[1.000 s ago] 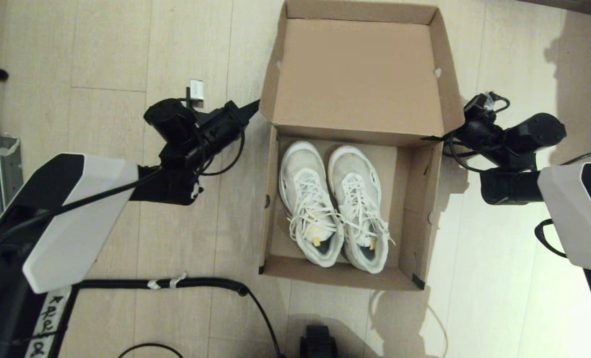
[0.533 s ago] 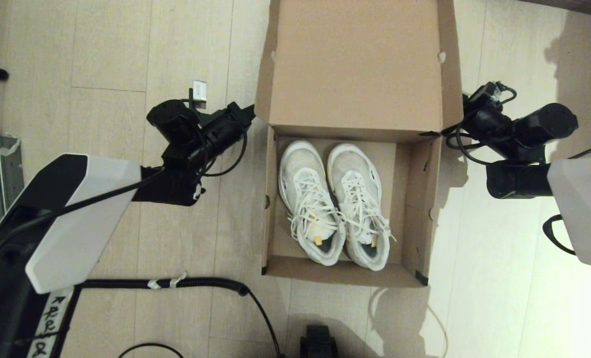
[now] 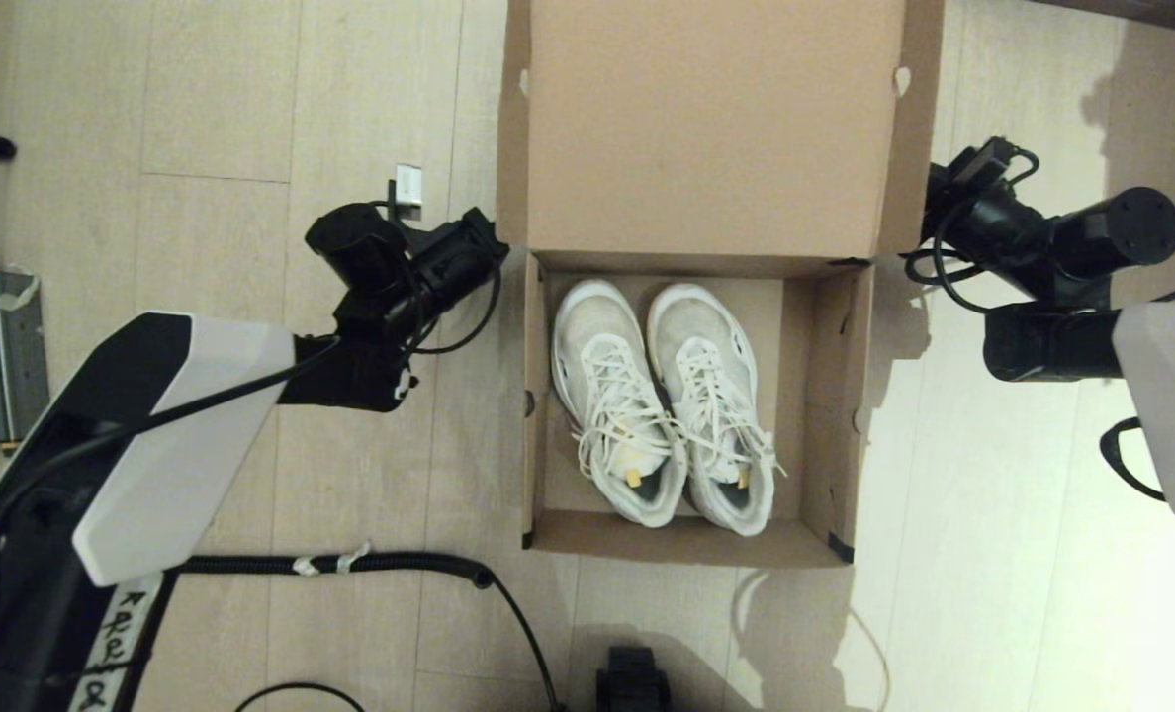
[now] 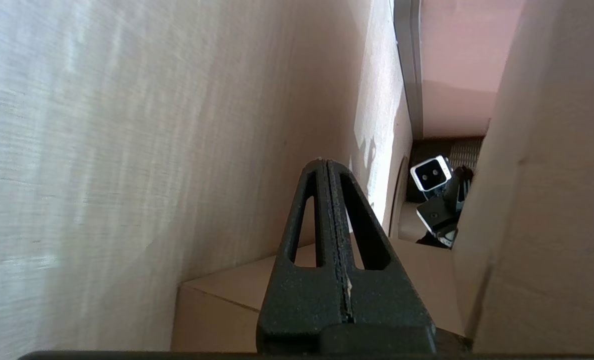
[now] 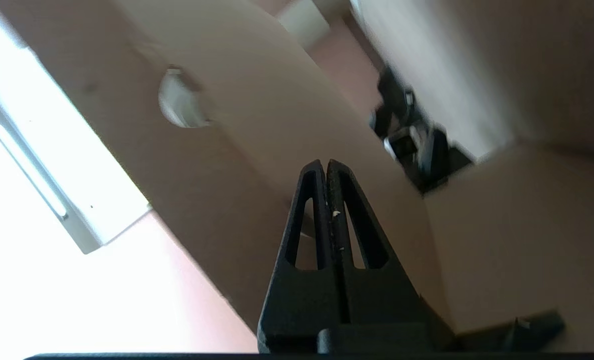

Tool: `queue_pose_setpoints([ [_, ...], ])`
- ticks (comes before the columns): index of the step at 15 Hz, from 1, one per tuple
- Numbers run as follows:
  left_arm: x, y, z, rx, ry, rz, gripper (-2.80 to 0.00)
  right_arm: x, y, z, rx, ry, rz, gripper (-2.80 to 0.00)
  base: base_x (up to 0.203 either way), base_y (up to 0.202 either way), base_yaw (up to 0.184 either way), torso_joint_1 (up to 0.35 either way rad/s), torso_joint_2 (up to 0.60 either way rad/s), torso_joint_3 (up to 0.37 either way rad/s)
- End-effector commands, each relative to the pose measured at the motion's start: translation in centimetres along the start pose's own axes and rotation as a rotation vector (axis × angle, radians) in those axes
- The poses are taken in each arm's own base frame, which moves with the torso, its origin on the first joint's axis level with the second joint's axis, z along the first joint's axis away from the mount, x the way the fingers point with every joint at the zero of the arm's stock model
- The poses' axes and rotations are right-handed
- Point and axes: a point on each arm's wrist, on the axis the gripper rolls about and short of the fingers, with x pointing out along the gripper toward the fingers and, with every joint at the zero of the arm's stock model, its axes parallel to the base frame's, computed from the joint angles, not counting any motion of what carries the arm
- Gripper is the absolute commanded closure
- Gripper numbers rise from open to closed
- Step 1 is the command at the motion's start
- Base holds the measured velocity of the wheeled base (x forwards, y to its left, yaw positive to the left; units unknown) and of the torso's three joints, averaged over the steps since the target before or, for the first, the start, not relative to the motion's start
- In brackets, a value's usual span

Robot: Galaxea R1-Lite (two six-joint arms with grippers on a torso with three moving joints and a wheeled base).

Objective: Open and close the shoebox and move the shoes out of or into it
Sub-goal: Close the shoe box

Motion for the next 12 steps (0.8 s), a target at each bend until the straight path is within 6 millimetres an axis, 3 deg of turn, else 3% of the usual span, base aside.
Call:
queue_pose_setpoints([
  [1, 0.2, 0.2, -0.6, -0.008, 0.007, -0.01, 0.0, 0.2, 0.6, -0.2, 0.017, 0.022, -0.002, 0.0, 0.0, 0.0, 0.0, 0.0, 0.0, 0.0],
  [6, 0.5, 0.2, -1.3, -0.017, 0.017, -0.014, 0.0, 0.6, 1.8, -0.5, 0.023, 0.076, -0.027, 0.0, 0.0, 0.0, 0.0, 0.0, 0.0, 0.0],
  [12, 0.4, -0.3, -0.5, -0.004, -0.002, -0.016, 0.0, 1.1, 3.9, -1.0, 0.048, 0.098, -0.022, 0.0, 0.0, 0.0, 0.0, 0.0, 0.0, 0.0],
])
